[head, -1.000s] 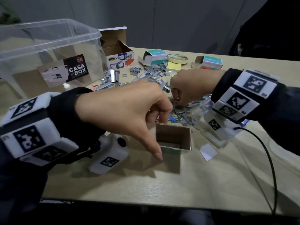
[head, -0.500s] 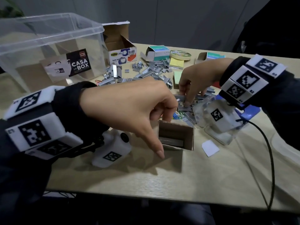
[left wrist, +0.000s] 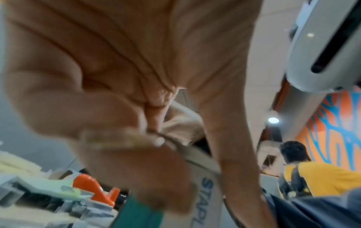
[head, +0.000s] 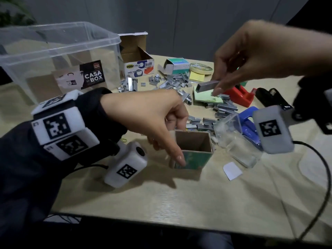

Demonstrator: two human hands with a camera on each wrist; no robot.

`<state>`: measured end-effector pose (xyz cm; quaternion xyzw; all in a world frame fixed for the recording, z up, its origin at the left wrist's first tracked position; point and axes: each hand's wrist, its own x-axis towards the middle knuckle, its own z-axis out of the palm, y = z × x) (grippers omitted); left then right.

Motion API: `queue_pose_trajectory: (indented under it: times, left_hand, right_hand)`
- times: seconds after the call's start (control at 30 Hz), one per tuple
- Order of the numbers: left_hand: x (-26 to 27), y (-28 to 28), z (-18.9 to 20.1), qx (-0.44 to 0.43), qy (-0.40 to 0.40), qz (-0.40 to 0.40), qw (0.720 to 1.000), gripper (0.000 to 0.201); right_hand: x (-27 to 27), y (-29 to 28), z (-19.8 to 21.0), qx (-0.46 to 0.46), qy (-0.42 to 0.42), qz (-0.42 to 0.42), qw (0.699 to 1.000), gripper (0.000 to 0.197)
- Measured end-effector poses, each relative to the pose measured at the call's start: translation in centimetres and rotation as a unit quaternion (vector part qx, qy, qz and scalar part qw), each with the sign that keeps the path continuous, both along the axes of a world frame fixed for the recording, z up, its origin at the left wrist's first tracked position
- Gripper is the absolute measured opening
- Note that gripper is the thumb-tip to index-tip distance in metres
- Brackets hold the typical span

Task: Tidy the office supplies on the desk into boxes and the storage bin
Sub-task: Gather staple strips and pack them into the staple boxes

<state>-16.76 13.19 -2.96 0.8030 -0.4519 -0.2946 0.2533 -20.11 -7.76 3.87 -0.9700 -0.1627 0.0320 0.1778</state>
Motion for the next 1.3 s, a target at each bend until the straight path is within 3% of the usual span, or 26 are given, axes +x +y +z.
queue_pose_trajectory:
  times: [0.1,0.27,0.5,0.7,0.87,1.0,1.13,1.23,1.3]
  left_hand:
    - [0.5,0.0,-0.1,0.003,0.034,0.01,0.999,0.041]
    - [0.7,-0.1,-0.3,-0.004,0.05,0.007,0.999,0.033]
    - [0.8,-0.1,-0.2,-0.002,0.058,-0.004,0.998,0.023]
    - [0.7,-0.2,-0.3,-0.015,0.025,-0.015,0.999,0.036]
    - [0.7,-0.1,-0.3,-0.017,0.042,-0.025,0.999,0.023]
    - [0.6,-0.1,-0.4,-0.022,0.05,-0.017,0.998,0.026]
    - [0.4,-0.1,-0.3,-0.017,0.049,-0.005,0.999,0.029]
    - [0.2,-0.1,-0.2,-0.018,0.054,-0.009,0.998,0.026]
    - [0.2,-0.1,-0.2,-0.021,0.051,-0.009,0.998,0.022]
  right_hand:
    - [-2.1,1.3,1.3,-0.004,0.0,0.097,0.995,0.019]
    - [-3.5,2.7,0.5,-0.068,-0.03,0.185,0.98,0.021]
    - [-4.2,4.4,-1.9,-0.176,-0.093,0.189,0.961,0.013]
    - [-3.6,5.6,-4.4,-0.298,-0.131,0.218,0.92,0.008]
    - [-3.2,5.9,-4.6,-0.318,-0.121,0.273,0.9,0.027]
    - [-3.0,6.0,-4.5,-0.334,-0.095,0.315,0.883,0.057]
    - [-2.8,5.7,-4.9,-0.35,-0.085,0.291,0.886,0.035]
    - [-2.8,5.4,-4.7,-0.336,-0.069,0.311,0.886,0.051]
    - [-2.6,5.0,-5.0,-0.333,-0.082,0.316,0.885,0.041]
